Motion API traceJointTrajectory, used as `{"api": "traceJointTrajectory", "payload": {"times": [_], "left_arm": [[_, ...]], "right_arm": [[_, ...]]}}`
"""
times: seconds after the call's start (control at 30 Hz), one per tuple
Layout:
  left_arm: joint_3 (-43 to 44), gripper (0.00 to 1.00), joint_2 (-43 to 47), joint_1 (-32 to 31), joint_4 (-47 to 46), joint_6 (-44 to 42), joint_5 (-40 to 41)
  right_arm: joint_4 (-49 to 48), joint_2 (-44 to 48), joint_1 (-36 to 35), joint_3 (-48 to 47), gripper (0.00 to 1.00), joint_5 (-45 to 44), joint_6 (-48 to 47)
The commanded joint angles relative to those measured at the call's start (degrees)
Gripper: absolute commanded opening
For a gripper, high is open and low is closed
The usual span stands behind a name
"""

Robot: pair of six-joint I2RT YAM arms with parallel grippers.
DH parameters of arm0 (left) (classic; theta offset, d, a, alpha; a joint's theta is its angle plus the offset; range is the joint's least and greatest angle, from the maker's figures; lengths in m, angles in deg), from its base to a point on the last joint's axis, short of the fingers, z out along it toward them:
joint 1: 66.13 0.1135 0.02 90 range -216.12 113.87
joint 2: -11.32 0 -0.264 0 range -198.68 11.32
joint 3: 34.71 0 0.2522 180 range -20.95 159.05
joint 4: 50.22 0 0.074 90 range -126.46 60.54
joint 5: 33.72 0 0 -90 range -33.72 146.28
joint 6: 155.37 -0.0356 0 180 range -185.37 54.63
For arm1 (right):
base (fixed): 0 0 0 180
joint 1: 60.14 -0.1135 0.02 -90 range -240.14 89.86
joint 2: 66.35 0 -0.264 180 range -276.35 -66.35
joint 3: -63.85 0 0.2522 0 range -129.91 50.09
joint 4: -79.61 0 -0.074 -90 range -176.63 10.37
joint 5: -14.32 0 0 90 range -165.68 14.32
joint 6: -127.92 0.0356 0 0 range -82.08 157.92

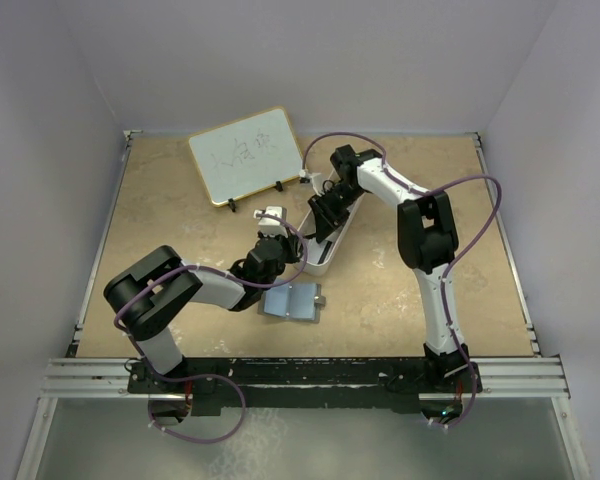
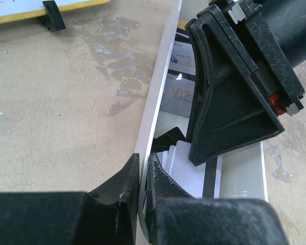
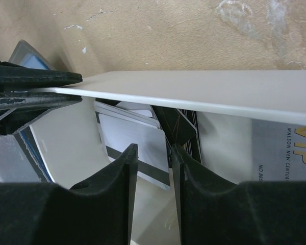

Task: Put the credit cards into the card holder
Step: Pick up the credit card from the storage box.

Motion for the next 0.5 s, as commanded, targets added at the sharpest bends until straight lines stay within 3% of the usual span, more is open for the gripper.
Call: {"api": "traceJointTrajectory", "payload": {"times": [0.0, 0.2, 0.37, 0.47], "left_arm": [[0.9, 0.00, -0.3, 0.4, -3.4, 0.9, 3.7], [1.0, 0.00, -0.5, 0.4, -3.3, 1.1, 4.0], [1.0, 0.00, -0.6, 0.4, -3.2, 1.3, 4.1], [0.8, 0.00, -0.4, 0.4, -3.1, 1.3, 4.3]], "right_arm": [[3.3, 4.9, 0.3, 1.7, 0.37, 1.6, 1.5], [2.9, 4.5, -0.6, 4.2, 0.37, -0.8, 1.5], [2.2, 4.4, -1.4, 4.9, 0.27, -1.1, 1.9], [1.9, 5.1, -1.5, 5.1, 0.13, -2.4, 2.7]]}}
